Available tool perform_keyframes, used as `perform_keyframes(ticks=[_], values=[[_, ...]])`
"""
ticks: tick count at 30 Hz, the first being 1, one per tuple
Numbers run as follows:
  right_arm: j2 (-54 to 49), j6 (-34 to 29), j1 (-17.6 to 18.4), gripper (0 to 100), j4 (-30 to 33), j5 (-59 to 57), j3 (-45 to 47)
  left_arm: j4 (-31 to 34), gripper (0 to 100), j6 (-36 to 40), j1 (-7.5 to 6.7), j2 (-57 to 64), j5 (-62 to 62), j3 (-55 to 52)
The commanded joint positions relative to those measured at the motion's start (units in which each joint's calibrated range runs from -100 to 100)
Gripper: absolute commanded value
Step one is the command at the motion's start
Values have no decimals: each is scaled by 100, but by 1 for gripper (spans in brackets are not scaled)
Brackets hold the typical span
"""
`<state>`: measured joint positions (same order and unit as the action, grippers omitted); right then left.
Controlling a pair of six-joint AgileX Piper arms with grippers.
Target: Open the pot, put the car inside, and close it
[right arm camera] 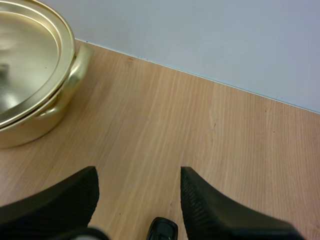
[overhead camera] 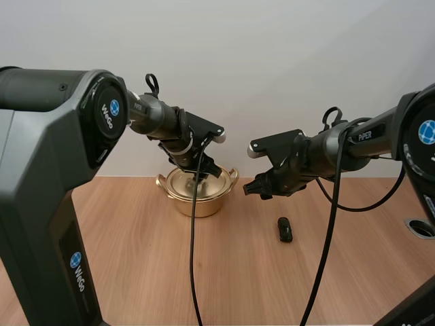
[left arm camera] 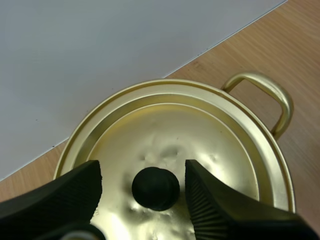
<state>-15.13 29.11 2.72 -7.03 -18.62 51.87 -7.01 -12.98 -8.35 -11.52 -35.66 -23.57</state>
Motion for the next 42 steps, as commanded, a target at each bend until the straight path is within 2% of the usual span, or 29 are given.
perform_keyframes(ticks=[1,5,6,7,10,11,17,26,42], values=[[1,-6,0,81,5,-2,2,-1,77,-8,-5,-52,-9,5],[1,-6,0,80,5,-2,2,-96,66,-8,-5,-169,47,5],[1,-6,0,79,5,-2,2,-184,59,-8,-5,-169,103,5],[1,-6,0,79,5,-2,2,-265,49,-8,-5,-169,146,5],[1,-6,0,77,5,-195,2,-349,4,-8,-5,-178,245,5],[1,-22,0,77,5,-278,2,-349,0,-18,-5,-178,245,5],[317,-141,-16,77,18,-267,2,-349,0,-18,2,-167,50,5],[893,-199,-321,77,5,-656,2,-349,0,-18,2,154,57,148],[1263,-199,-320,77,-41,-1237,2,-349,0,-18,2,867,-222,479]])
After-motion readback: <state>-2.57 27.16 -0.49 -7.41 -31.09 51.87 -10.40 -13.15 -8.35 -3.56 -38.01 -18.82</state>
